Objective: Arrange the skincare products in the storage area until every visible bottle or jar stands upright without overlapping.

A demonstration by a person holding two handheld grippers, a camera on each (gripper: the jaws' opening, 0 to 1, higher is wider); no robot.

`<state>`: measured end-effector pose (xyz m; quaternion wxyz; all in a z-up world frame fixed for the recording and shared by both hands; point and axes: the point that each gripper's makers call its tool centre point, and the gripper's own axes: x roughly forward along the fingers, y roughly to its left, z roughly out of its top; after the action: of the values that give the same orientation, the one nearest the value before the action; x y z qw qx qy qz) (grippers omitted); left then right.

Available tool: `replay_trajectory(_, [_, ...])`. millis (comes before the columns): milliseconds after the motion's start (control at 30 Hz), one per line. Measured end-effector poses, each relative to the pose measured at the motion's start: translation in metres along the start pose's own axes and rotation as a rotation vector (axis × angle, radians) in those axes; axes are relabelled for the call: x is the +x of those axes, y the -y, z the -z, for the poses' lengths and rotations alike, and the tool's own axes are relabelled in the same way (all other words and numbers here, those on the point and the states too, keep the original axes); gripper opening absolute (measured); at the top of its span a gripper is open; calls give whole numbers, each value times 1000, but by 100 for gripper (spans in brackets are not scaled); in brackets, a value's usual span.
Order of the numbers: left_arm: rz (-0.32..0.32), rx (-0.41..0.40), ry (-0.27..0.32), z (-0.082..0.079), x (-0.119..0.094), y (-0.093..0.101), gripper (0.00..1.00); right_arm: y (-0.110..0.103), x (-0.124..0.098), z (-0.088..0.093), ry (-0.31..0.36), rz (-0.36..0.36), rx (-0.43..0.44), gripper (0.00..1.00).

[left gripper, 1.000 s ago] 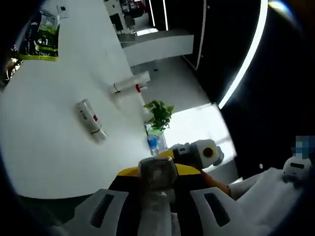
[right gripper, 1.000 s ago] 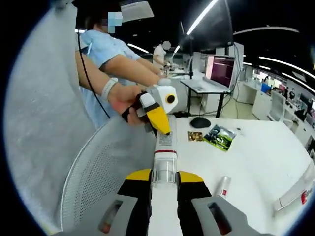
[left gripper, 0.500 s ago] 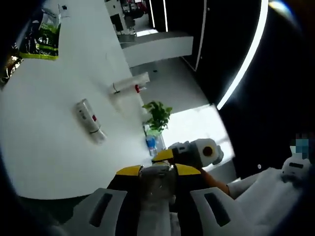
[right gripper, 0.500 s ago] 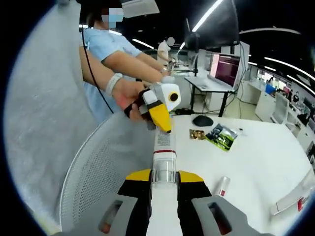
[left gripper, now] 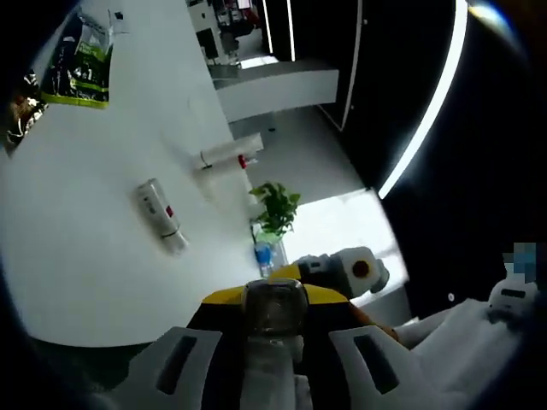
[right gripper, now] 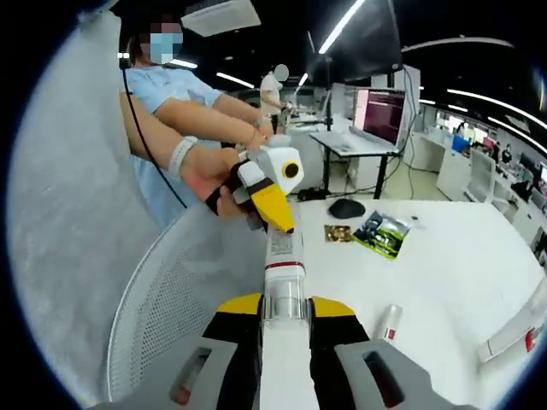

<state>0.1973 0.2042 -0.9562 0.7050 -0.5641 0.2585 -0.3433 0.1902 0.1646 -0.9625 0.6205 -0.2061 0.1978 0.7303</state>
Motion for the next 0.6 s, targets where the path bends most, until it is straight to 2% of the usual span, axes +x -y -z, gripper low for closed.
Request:
replay_trajectory(100, [9,-1,17,-4,0,0,18,5,3,-1,20,40,30,24])
replay_trajectory(200, [4,-11,45,-10,-3,-1,18,13,4,-1,27,83,67,29])
replay_trajectory(267, [6,-31,81,-16,-5,-2,18,19,5,-4,68,109,155,31])
replay_trajectory(333, [11,-48,118,-23,-9,-3,18,22,4,-4,93,121,203,33])
replay_trajectory(433, [21,-81,197,-38,-16,-4,18,28,5,-4,163,140,385,39])
replay_trajectory(467, [23,-90,211,-41,-18,-5,18,30,5,-4,202,146,483,42])
replay_trajectory(533, [15,-96,243,-46,-22,-7,18,34,4,-6,268,153,567,42])
replay_trajectory(567, [15,-105,260,-49,-24,-8,18,36,4,-5,299,155,664,42])
replay_trajectory(600, [16,-117,282,-53,-26,-9,18,36,5,-6,327,146,710,42])
